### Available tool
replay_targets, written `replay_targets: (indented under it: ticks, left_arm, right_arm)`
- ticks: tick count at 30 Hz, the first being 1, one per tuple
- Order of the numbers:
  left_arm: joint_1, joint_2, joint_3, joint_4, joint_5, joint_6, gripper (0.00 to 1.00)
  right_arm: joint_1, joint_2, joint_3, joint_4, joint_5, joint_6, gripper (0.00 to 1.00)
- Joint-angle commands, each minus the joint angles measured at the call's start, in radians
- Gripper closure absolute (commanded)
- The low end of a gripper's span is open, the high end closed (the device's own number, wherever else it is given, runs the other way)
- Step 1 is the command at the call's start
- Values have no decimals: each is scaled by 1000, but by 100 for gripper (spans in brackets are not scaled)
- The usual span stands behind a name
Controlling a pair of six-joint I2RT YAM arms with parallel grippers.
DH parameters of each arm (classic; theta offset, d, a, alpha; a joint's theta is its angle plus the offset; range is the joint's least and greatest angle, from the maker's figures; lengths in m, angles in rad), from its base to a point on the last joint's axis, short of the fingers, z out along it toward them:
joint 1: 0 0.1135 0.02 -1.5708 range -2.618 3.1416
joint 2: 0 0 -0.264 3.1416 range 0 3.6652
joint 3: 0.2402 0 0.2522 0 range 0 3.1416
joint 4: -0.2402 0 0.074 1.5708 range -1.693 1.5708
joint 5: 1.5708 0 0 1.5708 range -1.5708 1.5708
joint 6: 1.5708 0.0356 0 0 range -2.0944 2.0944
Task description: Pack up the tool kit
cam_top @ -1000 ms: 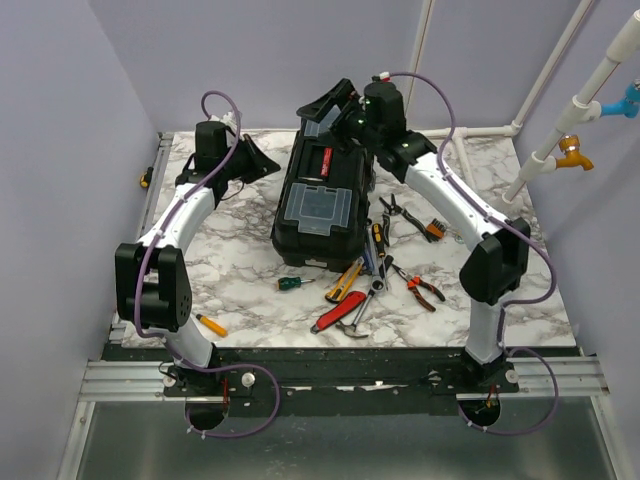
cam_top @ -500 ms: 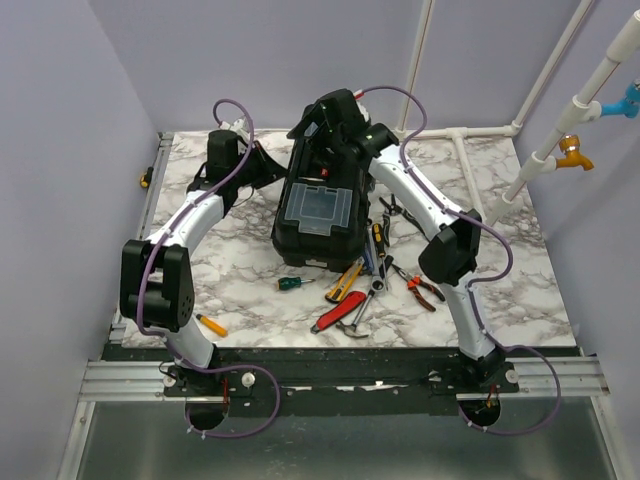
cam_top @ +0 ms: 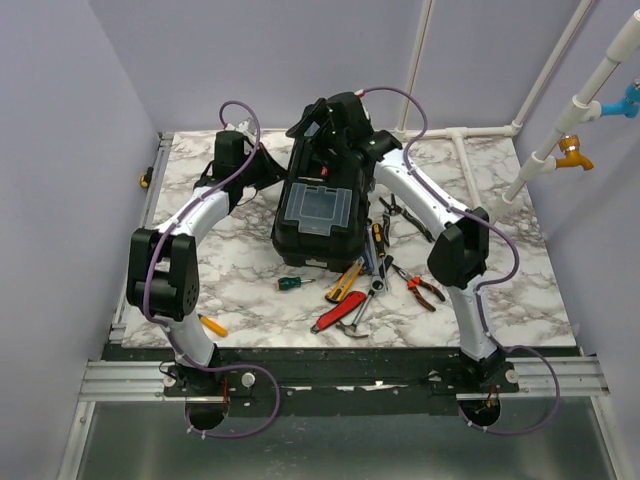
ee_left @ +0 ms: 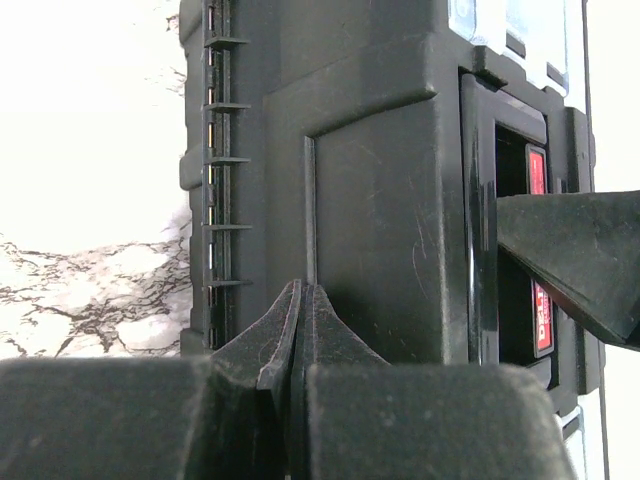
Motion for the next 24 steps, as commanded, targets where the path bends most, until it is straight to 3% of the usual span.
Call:
replay_targets:
  ticks: [1, 5, 11, 13, 16, 19, 24]
  left_arm:
    - [-54, 34, 54, -41, 108, 10, 99]
    - [-54, 33, 71, -63, 108, 23, 99]
    - [-54, 34, 97, -90, 107, 36, 99]
    - [-54, 34, 108, -102, 99, 40, 99]
    - [-54, 29, 115, -115, 89, 48, 99]
    - [-54, 29, 120, -117, 84, 48, 99]
    - [-56, 32, 112, -99, 98, 32, 99]
  right_arm:
    - [13, -35, -276, 254, -162, -28, 0]
    - [-16, -154, -526, 566, -284, 18, 0]
    - [-43, -163, -567, 618, -350, 50, 0]
    - [-42, -161, -523, 499, -291, 19, 0]
    - [-27, -84, -250, 96, -65, -36, 0]
    - [-15, -8, -45, -151, 77, -37, 0]
    - [13, 31, 36, -257, 180, -34, 0]
